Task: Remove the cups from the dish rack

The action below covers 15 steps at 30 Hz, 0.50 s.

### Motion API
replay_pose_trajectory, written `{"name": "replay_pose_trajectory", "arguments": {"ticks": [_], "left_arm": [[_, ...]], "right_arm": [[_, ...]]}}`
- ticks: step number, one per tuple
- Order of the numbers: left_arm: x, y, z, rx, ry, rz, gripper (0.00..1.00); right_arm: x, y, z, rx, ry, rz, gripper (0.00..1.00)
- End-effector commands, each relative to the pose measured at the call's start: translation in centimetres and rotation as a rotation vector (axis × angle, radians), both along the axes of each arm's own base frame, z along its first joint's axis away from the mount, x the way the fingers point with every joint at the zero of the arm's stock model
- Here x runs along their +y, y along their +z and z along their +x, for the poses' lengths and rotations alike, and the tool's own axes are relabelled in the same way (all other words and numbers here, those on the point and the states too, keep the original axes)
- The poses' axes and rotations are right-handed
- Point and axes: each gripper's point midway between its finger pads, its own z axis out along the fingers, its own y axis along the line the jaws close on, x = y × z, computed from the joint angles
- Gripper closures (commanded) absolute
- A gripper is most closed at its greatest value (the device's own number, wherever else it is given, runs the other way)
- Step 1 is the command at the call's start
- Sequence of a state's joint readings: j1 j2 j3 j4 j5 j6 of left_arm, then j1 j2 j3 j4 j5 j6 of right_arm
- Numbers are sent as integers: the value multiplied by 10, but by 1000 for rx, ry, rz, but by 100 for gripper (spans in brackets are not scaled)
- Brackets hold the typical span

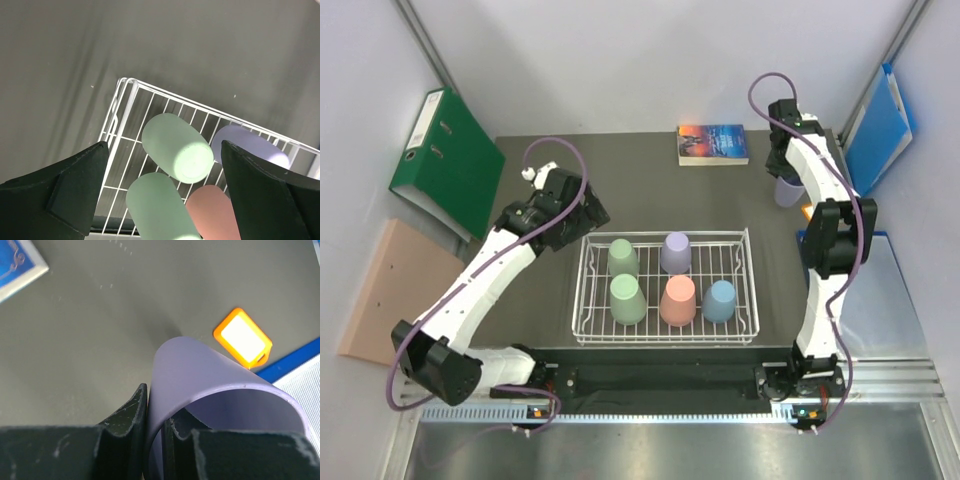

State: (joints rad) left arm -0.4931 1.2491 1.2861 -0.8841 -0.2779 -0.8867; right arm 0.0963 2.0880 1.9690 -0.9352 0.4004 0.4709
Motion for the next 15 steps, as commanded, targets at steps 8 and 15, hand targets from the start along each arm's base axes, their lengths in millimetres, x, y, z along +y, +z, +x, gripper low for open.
{"name": "replay_pose_trajectory", "arguments": {"ticks": [8,15], "left_arm": [[-14,-17,16,39,-40,26,3],[-20,-22,21,60,-58,43,3]], "right_arm": [[-30,-43,24,55,-46,41,100],[-25,-59,26,81,-41,59,98]]}}
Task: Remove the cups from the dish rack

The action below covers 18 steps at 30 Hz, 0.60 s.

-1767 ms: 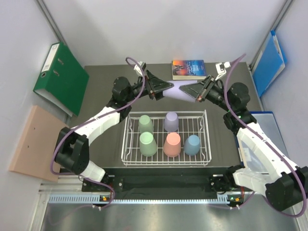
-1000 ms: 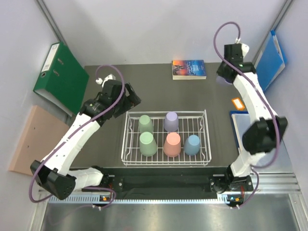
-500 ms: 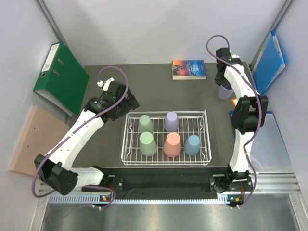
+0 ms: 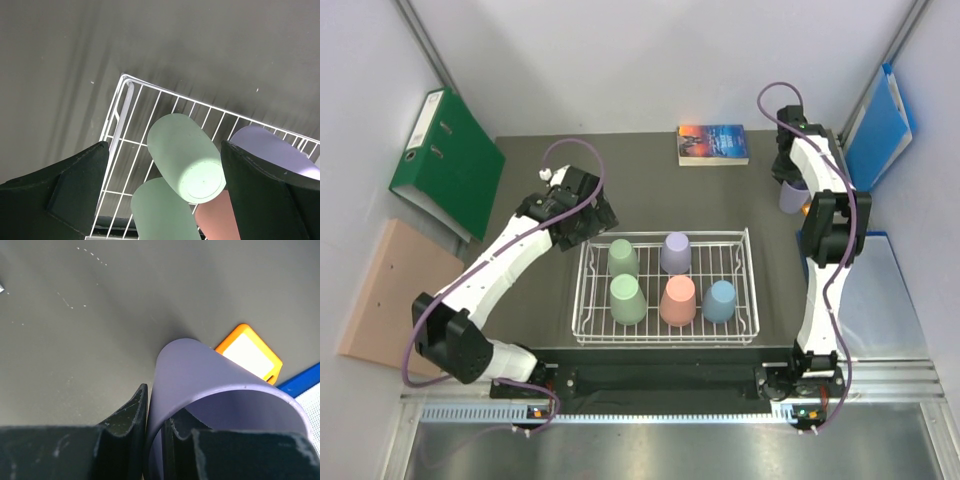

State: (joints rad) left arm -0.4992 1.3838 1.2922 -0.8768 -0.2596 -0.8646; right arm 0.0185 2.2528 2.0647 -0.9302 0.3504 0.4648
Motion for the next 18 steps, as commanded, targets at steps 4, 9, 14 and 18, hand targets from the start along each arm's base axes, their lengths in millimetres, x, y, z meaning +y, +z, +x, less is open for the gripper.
{"name": "replay_pose_trajectory", "arguments": {"ticks": [4,9,14,18], "left_arm": [[-11,19,12,-56,-33,-19,3],[-13,19,13,-59,-44,-25,2],[-14,19,11,-61,-53,-30,2],[-14,23,10,-73,-59,-32,1]], "right_arm": [[8,-1,6,-13,13,40,72],[12,18,9,-60,21,63,50],[17,38,12,-112,26,89,41],[22,64,17,-178,25,118,38]]}}
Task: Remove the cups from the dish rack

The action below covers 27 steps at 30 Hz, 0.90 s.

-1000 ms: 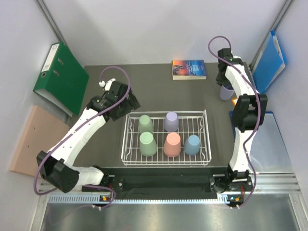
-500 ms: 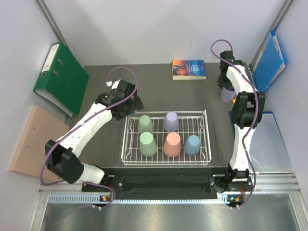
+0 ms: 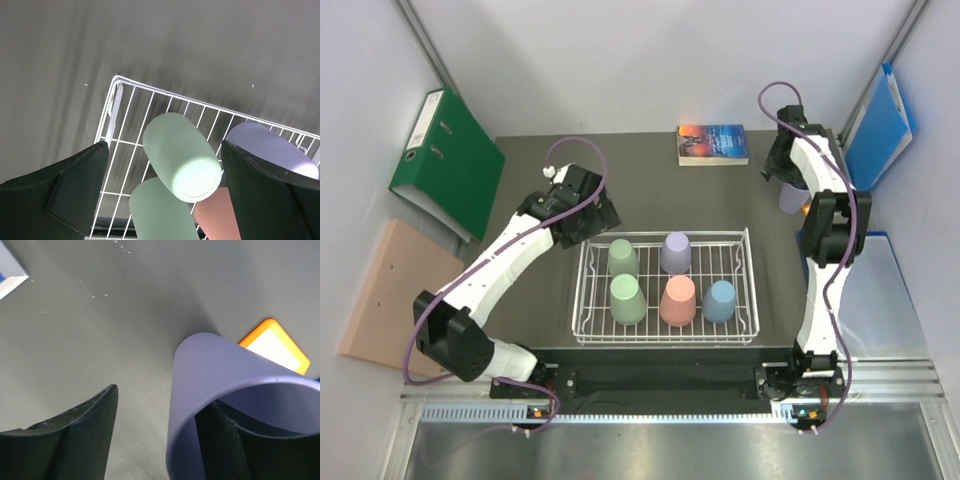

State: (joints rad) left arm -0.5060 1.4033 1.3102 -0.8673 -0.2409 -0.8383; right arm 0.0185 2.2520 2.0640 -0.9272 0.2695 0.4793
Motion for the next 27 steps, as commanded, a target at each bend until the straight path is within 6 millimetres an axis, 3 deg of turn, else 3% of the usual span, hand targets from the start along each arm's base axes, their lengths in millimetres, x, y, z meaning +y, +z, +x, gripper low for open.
{"name": "replay_pose_trajectory", "arguments": {"ticks": [1,9,10,12,13,15,16,17,18,19,20,21,22,23,25,26,27], "left_arm": [[-6,23,6,-74,-20,-32,1],[-6,29,2,-98,-29,-37,1],[-5,28,2,-98,-30,-33,1],[-6,29,1,-101,-39,-27,1],[-6,28,1,-101,-45,-24,1],[-15,29,2,-110,-89,-14,1],[-27,30,-2,-116,-135,-12,1],[-37,29,-3,-120,-177,-7,1],[-48,30,-2,-137,-229,2,1],[-63,29,-10,-144,-280,24,1],[-75,27,-9,-145,-312,40,1],[-84,24,-11,-143,-351,61,1],[-99,21,-20,-140,-397,73,1],[-105,18,-16,-143,-402,99,1],[-118,17,-20,-151,-432,118,1],[-122,17,-18,-159,-437,121,1],[-126,20,-16,-173,-447,119,1]], "right_arm": [[9,74,16,-186,-4,51,38],[22,172,15,-416,-2,158,30],[23,191,10,-453,-2,163,30],[25,208,2,-485,7,170,29],[26,229,-8,-529,14,173,28],[37,238,-18,-559,55,195,27],[49,265,-38,-625,91,208,27],[55,247,-47,-594,113,200,26],[63,257,-53,-644,143,199,26],[68,281,-74,-710,170,194,26],[84,258,-86,-668,215,180,26],[92,259,-97,-680,250,182,26],[100,281,-112,-766,291,198,25],[120,258,-125,-724,361,242,24],[131,267,-149,-775,413,284,21],[143,252,-160,-744,447,292,20],[146,250,-168,-740,455,292,17]]}}
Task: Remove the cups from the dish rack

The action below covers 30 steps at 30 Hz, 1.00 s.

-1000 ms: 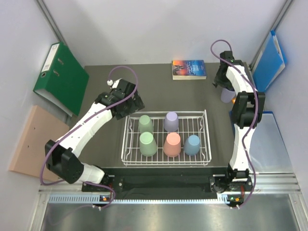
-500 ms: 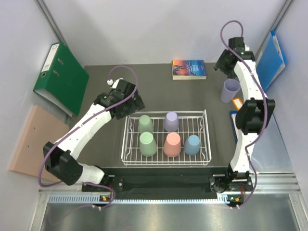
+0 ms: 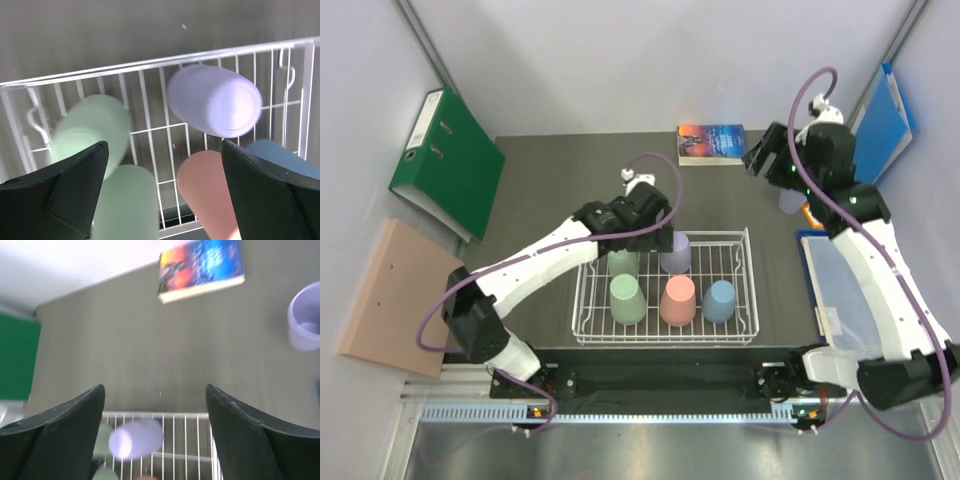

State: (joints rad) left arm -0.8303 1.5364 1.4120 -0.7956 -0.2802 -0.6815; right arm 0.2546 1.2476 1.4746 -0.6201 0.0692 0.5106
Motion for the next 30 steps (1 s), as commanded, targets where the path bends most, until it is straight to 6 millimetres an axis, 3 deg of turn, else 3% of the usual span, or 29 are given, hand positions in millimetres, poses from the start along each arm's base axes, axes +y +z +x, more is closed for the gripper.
{"name": "replay_pose_trajectory", "arguments": {"ticks": [1,2,7,13,22,26,30], "left_arm": [[-18,23,17,-112,-34,-7,1],[-22,24,19,-119,-41,-16,1],[-36,20,27,-122,-75,3,1],[-59,26,30,-143,-107,-49,1],[-89,-8,22,-72,-148,-12,1],[-93,-22,24,-47,-143,3,1],[-93,-27,25,-44,-135,11,9]], "right_arm": [[24,1,-31,-76,106,8,17],[27,-10,-40,-57,114,0,16],[30,-13,-78,-75,149,24,14],[24,-33,-100,-43,149,18,13],[21,-45,-107,-17,155,1,12],[21,-48,-108,-11,162,-7,12],[20,-52,-110,-6,166,-19,12]]}}
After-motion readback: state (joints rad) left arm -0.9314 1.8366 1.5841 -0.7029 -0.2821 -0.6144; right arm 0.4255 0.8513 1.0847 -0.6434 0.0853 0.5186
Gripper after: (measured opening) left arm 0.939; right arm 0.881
